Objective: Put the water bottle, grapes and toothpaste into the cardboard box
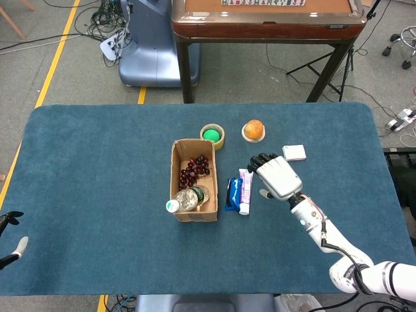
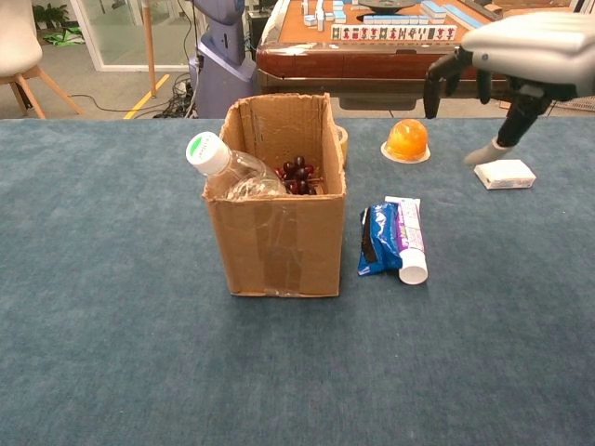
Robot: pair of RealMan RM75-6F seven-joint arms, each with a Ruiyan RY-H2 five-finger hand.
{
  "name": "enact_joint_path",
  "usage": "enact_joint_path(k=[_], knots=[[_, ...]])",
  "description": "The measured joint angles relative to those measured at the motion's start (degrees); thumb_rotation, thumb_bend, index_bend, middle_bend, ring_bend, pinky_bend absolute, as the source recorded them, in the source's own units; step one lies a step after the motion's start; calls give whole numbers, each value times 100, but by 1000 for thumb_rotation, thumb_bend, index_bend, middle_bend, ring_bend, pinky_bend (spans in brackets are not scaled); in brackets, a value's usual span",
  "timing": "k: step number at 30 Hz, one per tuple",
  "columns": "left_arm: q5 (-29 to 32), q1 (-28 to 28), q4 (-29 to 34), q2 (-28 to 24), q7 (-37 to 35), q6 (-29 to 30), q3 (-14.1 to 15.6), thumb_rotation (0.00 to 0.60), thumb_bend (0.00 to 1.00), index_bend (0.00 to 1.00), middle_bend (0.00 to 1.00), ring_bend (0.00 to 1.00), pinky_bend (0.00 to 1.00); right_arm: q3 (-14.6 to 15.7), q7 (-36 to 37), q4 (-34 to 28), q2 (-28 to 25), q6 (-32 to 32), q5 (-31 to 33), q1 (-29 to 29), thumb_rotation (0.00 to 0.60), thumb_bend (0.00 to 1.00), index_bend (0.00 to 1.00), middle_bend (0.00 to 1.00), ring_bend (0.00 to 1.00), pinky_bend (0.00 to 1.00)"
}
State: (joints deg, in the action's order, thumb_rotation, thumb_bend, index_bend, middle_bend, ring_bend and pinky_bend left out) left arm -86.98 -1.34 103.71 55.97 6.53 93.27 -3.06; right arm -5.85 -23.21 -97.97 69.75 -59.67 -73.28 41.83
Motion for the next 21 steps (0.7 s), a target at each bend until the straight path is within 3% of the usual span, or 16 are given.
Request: enact_joint_path(k=[5, 11, 21], knots=[[13, -2, -6, -4, -24, 2, -5, 600, 279, 317, 435, 346, 550, 175, 86, 399, 197, 90, -225, -73, 600, 0, 426, 254, 210, 394], [-2, -4, 0, -8, -29, 9, -1, 600, 279, 317, 435, 346, 550, 373, 111, 823, 462, 264, -535, -79, 600, 0, 435, 180, 128, 242], [3, -10, 0, -17, -55, 21, -7, 600, 279, 317, 435, 346, 550, 592, 123, 1443, 905, 587, -884, -21, 600, 0, 435, 109, 38, 157]])
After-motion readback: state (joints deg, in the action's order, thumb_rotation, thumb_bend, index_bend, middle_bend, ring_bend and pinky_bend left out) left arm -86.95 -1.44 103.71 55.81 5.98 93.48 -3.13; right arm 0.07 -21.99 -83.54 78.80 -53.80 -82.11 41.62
